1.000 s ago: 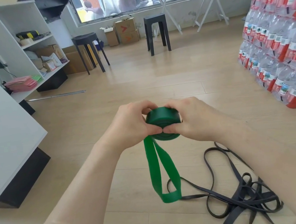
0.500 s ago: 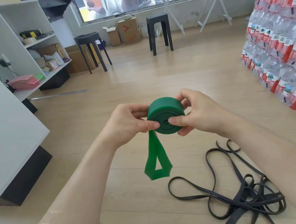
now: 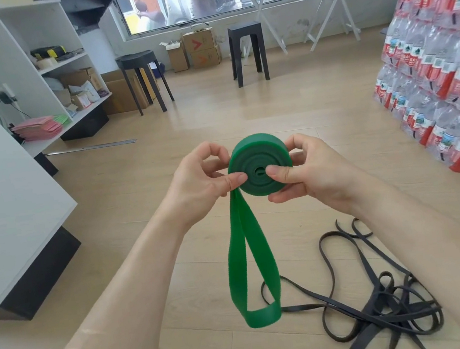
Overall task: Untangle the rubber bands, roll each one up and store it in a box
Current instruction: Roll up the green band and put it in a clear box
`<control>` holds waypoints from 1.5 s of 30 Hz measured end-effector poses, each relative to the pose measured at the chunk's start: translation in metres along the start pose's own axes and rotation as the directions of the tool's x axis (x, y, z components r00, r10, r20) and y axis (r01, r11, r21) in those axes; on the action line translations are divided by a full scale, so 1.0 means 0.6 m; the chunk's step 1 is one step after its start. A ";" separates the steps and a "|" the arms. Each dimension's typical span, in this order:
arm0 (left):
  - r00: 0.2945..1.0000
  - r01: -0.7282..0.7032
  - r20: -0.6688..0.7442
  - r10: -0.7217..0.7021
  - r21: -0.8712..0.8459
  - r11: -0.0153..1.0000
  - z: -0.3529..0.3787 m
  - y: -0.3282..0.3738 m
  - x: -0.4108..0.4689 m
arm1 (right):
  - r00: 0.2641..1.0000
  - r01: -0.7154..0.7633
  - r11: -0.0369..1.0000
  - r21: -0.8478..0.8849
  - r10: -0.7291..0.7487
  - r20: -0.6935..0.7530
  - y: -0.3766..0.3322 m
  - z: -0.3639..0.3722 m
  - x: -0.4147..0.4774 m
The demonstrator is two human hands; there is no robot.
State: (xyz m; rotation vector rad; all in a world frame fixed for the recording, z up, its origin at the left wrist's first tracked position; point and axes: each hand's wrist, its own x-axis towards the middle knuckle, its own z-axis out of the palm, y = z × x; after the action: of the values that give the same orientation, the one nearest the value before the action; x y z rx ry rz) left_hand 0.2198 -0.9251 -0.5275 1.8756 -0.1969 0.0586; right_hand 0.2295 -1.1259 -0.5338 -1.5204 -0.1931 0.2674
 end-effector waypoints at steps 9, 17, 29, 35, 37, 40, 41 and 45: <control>1.000 0.005 -0.006 -0.005 0.024 1.000 0.004 0.009 -0.004 | 1.000 -0.011 0.993 0.121 0.009 0.019 0.002 0.005 -0.001; 1.000 -0.010 0.028 0.006 0.119 0.993 0.002 0.012 -0.005 | 0.997 -0.062 0.978 0.199 0.050 0.065 0.001 0.008 -0.001; 0.980 -0.185 0.184 0.080 0.681 0.708 0.023 0.026 -0.013 | 0.971 0.233 0.427 -0.874 -0.154 0.184 -0.027 0.012 -0.014; 0.972 -0.221 0.215 0.093 0.709 0.670 0.030 0.022 -0.012 | 0.968 0.249 0.414 -0.875 -0.146 0.206 -0.012 0.015 -0.007; 0.979 -0.195 0.182 0.096 0.670 0.716 0.029 0.017 -0.010 | 0.962 0.262 0.393 -0.882 -0.177 0.207 -0.011 0.012 -0.004; 0.995 -0.098 0.062 0.077 0.514 0.852 0.024 0.009 -0.004 | 0.962 0.250 0.486 -0.838 -0.222 0.158 -0.012 0.000 0.002; 0.998 -0.065 0.040 0.052 0.460 0.885 0.021 0.007 -0.001 | 0.966 0.237 0.555 -0.798 -0.221 0.133 -0.012 -0.003 0.005; 0.996 0.006 0.085 -0.033 0.299 0.954 0.011 0.004 0.002 | 0.982 0.183 0.720 -0.670 -0.168 0.087 -0.009 -0.008 0.009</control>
State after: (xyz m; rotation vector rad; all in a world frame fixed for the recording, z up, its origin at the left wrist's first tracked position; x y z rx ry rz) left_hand 0.2202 -0.9324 -0.5270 2.1845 -0.2419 -0.0103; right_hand 0.2361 -1.1289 -0.5290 -2.2144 -0.4922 0.0492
